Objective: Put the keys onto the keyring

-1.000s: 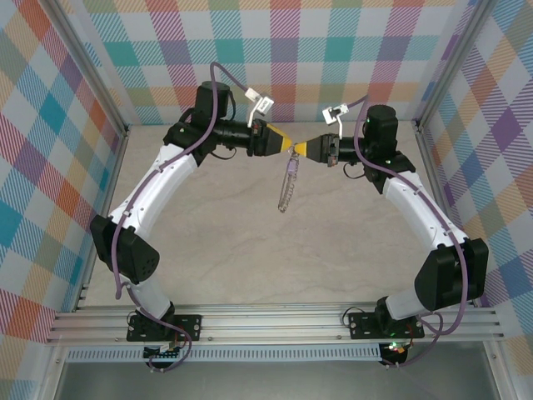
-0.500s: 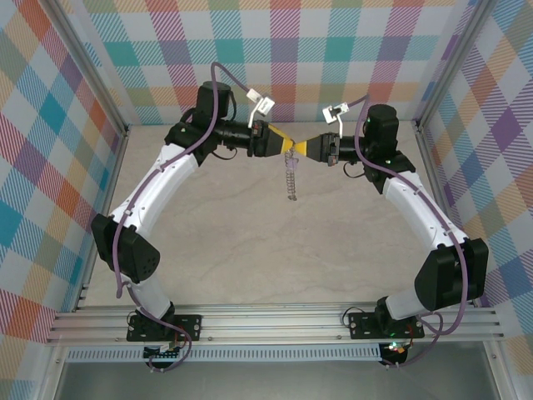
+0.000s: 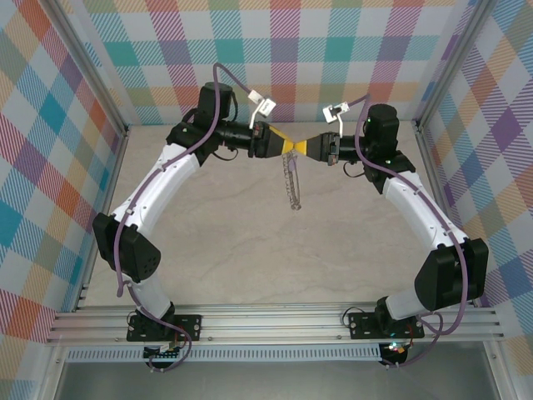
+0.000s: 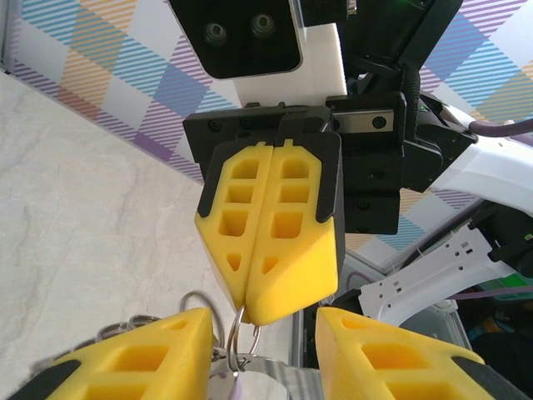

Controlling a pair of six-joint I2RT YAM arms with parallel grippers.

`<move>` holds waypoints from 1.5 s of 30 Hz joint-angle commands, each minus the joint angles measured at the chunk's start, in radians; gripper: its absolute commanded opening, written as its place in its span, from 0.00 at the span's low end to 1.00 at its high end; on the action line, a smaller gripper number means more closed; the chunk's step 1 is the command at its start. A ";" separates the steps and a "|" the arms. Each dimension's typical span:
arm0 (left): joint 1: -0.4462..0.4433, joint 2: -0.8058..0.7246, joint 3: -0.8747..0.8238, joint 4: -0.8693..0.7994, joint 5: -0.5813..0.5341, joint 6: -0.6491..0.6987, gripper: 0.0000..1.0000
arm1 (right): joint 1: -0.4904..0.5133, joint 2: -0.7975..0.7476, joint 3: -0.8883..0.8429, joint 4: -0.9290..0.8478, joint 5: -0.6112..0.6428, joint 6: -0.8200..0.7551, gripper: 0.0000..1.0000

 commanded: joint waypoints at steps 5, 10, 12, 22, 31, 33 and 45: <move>-0.026 0.018 -0.004 -0.013 0.041 0.029 0.33 | 0.002 -0.016 0.000 0.076 -0.015 0.018 0.00; -0.028 0.017 -0.008 -0.032 0.048 0.046 0.30 | 0.001 -0.013 0.000 0.076 -0.004 0.017 0.00; -0.029 0.014 -0.015 -0.031 0.050 0.047 0.26 | 0.002 -0.012 0.000 0.079 -0.002 0.020 0.00; -0.032 0.005 -0.039 0.024 0.046 0.012 0.00 | 0.002 -0.022 -0.006 0.095 0.000 0.041 0.00; -0.032 -0.044 -0.101 0.191 -0.014 -0.105 0.00 | -0.026 -0.159 -0.024 0.014 0.202 0.040 0.36; -0.032 -0.060 -0.125 0.265 -0.028 -0.142 0.00 | -0.040 -0.208 -0.068 0.018 0.279 0.057 0.38; -0.045 -0.157 -0.289 0.617 -0.081 -0.383 0.00 | -0.008 -0.338 -0.360 0.218 0.484 0.155 0.43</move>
